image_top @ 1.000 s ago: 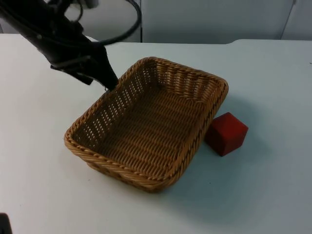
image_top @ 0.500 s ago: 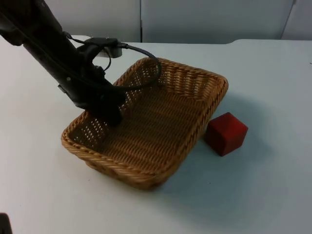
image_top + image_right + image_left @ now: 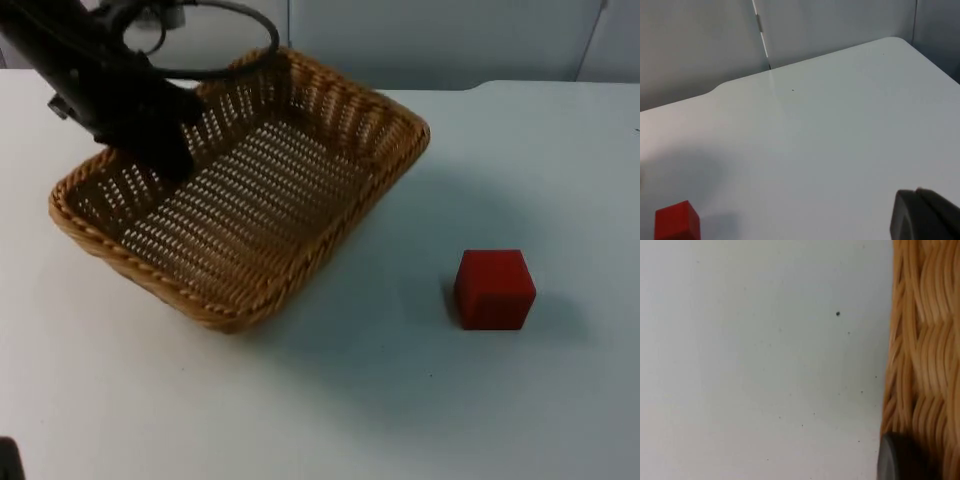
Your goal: Pick up the basket with the left hand and place the cube into the basket with the right hand.
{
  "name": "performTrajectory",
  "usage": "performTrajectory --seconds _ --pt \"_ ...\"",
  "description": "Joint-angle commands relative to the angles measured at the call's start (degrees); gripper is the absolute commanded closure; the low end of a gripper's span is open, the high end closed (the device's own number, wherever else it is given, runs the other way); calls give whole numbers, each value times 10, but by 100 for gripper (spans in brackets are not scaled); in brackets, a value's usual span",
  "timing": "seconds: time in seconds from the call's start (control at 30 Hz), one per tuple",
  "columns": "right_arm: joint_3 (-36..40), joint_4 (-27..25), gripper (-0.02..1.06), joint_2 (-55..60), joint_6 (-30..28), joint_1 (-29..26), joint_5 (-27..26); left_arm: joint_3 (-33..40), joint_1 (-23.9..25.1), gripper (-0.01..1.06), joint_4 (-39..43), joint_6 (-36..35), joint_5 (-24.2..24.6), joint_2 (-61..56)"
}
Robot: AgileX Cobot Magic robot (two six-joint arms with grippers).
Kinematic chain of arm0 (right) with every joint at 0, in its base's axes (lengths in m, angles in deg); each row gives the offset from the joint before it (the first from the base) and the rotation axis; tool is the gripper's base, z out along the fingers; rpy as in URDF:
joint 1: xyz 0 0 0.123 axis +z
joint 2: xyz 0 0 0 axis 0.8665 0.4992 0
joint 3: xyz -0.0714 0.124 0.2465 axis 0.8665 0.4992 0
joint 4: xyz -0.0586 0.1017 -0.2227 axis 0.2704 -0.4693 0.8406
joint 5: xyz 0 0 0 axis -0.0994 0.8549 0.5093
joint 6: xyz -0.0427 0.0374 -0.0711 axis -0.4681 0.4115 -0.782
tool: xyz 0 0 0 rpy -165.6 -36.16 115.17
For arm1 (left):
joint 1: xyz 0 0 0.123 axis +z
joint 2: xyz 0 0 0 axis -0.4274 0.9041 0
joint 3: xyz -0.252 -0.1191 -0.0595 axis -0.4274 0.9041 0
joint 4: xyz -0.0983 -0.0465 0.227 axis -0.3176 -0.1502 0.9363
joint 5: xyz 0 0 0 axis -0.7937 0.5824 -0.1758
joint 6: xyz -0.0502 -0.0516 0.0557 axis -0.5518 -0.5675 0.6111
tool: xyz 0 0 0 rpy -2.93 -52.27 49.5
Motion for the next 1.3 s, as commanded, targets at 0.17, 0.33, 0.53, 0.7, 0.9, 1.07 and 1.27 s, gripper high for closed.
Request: performTrajectory --seconds 0.17,0.33,0.53,0.7,0.9,1.07,1.27 --pt "2 0 105 -2 -2 -3 -9 -7 6 105 -24 -28 61 -54" --pt "2 0 105 -2 -2 -3 -9 -5 6 105 -41 -26 102 -55" --pt "2 0 105 -2 -2 -3 -9 -5 6 105 -41 -26 105 -55" --pt "2 0 105 -2 -2 -3 -9 -5 6 105 -41 -26 104 -55" --pt "2 0 105 -2 -2 -3 -9 -5 6 105 -41 -26 79 -55" --pt "2 0 105 -2 -2 -3 -9 -5 6 105 -41 -26 55 -55" --pt "2 0 105 -2 -2 -3 -9 -5 6 105 -41 -26 12 -55"
